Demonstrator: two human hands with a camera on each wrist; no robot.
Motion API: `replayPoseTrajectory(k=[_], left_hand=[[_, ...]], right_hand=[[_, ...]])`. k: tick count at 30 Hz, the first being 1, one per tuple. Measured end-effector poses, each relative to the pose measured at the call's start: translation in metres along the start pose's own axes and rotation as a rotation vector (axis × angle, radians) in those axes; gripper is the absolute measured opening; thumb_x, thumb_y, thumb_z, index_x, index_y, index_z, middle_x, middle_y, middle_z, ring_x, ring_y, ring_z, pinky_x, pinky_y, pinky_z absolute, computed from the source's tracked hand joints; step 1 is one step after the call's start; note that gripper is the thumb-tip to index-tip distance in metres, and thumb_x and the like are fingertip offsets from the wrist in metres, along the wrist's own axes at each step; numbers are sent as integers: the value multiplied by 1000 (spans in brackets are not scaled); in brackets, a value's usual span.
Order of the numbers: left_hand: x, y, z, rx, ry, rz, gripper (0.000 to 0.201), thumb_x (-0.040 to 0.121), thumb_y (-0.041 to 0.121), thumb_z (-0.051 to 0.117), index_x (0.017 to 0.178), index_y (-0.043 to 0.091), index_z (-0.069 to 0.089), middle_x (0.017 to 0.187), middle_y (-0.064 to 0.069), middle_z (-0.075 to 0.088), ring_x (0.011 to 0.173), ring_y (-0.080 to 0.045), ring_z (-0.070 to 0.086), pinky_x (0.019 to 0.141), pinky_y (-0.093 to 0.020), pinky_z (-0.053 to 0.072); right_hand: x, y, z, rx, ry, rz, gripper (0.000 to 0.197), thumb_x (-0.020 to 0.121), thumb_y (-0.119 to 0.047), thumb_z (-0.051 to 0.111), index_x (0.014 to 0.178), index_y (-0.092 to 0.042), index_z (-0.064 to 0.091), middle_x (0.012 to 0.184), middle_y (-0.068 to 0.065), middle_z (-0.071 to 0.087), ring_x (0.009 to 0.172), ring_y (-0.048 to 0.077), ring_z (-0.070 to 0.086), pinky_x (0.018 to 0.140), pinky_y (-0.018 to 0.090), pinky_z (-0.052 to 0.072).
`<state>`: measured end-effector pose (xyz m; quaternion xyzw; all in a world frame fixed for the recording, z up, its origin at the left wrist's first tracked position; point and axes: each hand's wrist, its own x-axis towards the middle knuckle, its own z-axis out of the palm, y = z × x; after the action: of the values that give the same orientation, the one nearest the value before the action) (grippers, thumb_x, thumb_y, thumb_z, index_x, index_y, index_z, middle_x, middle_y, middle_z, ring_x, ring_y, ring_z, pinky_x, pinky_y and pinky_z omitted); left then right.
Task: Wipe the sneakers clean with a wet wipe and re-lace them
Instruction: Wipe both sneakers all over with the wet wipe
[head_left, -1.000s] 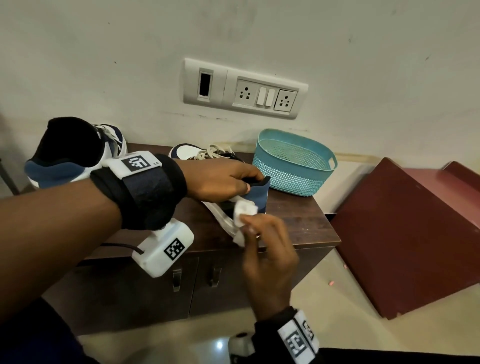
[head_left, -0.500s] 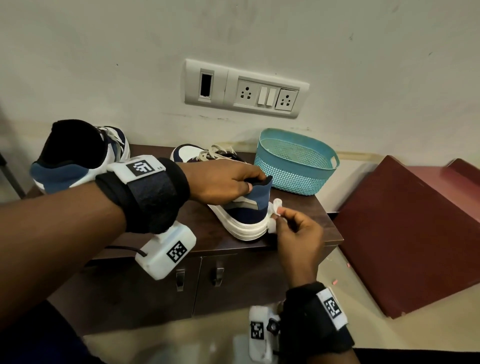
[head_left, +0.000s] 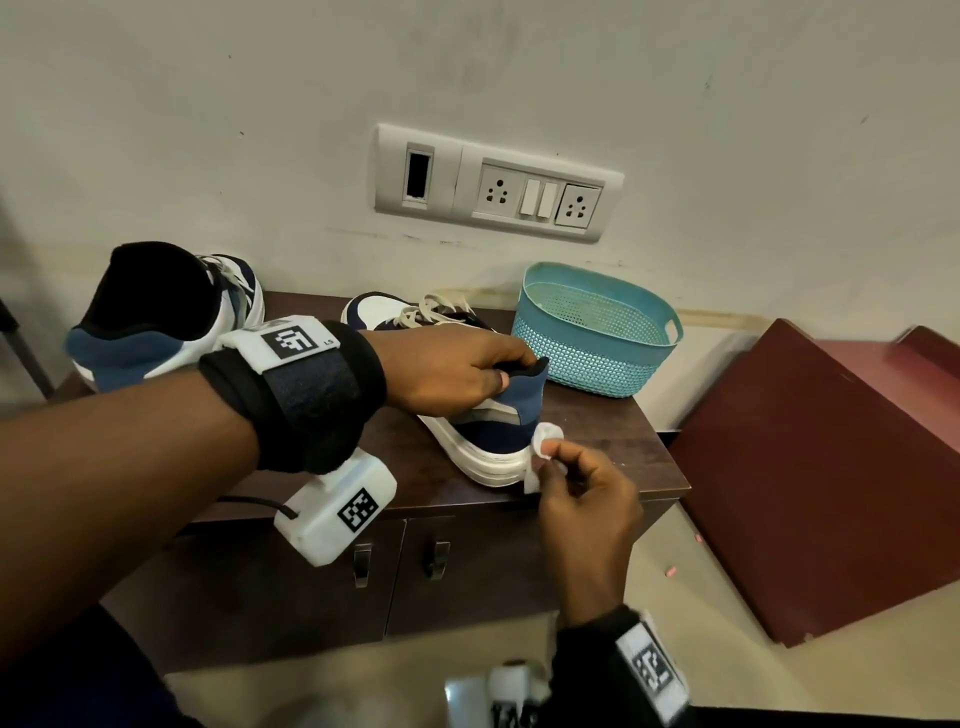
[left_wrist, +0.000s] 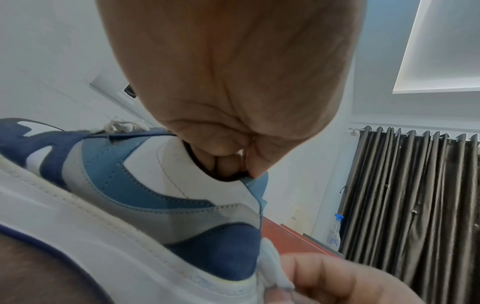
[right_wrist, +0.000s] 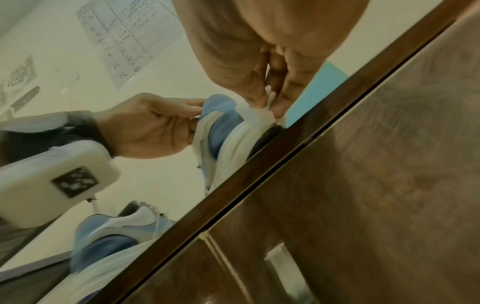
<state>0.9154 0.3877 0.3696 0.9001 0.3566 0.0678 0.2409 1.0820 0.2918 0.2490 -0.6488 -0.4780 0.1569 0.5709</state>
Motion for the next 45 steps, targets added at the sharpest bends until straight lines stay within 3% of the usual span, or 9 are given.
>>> replayPoseTrajectory(k=[3, 9, 11, 17, 21, 28, 31, 36, 45], left_hand=[[-1, 3, -1, 5, -13, 2, 46, 95, 28, 40, 138, 20, 51, 126, 2, 60, 115, -19, 55, 105, -43, 41], [3, 0, -2, -7, 18, -5, 38, 104, 16, 45, 141, 20, 50, 106, 16, 49, 97, -4, 49, 90, -24, 34], [2, -2, -1, -7, 19, -2, 38, 104, 15, 45, 142, 21, 50, 105, 18, 51, 93, 1, 49, 87, -21, 33], [3, -2, -2, -6, 27, -1, 41, 103, 15, 47, 143, 20, 49, 115, 13, 53, 108, -7, 50, 96, -26, 36], [1, -3, -3, -4, 28, -6, 44, 102, 23, 45, 146, 22, 48, 137, 3, 58, 119, -12, 53, 107, -35, 40], [-4, -5, -5, -80, -40, 2, 43, 102, 17, 47, 145, 22, 48, 136, 9, 54, 125, -9, 49, 112, -32, 36], [-8, -2, -6, -146, -65, 12, 49, 87, 32, 44, 136, 31, 51, 124, 18, 56, 117, -4, 51, 104, -27, 37], [-16, 0, -5, -203, -70, 25, 44, 81, 31, 42, 124, 37, 49, 106, 28, 53, 101, 9, 51, 91, -20, 37], [-16, -6, 0, -65, -3, 81, 29, 98, 28, 61, 124, 35, 52, 70, 24, 54, 65, 5, 49, 64, -18, 34]], right_hand=[[-18, -1, -1, -2, -49, -68, 38, 86, -2, 75, 90, -40, 71, 92, -19, 72, 88, -2, 69, 80, 14, 54], [28, 3, 2, 38, -17, 159, 24, 91, -3, 68, 94, -25, 76, 94, -5, 76, 88, 9, 71, 88, 32, 59], [12, 2, 2, 40, -20, 130, 25, 90, -5, 71, 90, -31, 74, 93, -7, 76, 87, 8, 71, 83, 26, 58], [-10, 2, 8, 63, -19, 29, 34, 86, 0, 73, 84, -34, 73, 87, -12, 74, 83, 2, 70, 75, 12, 51], [13, 7, 8, 127, 42, 116, 21, 91, -1, 68, 97, -20, 77, 93, -3, 76, 83, 6, 70, 70, 7, 50], [23, 1, 8, 155, -47, 39, 27, 91, -1, 70, 89, -28, 74, 92, -6, 77, 86, 8, 72, 81, 25, 56], [52, -13, 10, 297, -92, 91, 28, 92, 6, 66, 88, -20, 74, 84, -5, 77, 77, 5, 71, 73, 23, 56], [38, -26, 12, 620, -74, 74, 22, 91, 6, 67, 103, -11, 73, 95, 0, 78, 90, 10, 72, 81, 24, 59], [29, -20, -1, 434, -142, -110, 33, 85, 10, 72, 89, -22, 76, 90, -3, 76, 86, 7, 70, 80, 20, 54]])
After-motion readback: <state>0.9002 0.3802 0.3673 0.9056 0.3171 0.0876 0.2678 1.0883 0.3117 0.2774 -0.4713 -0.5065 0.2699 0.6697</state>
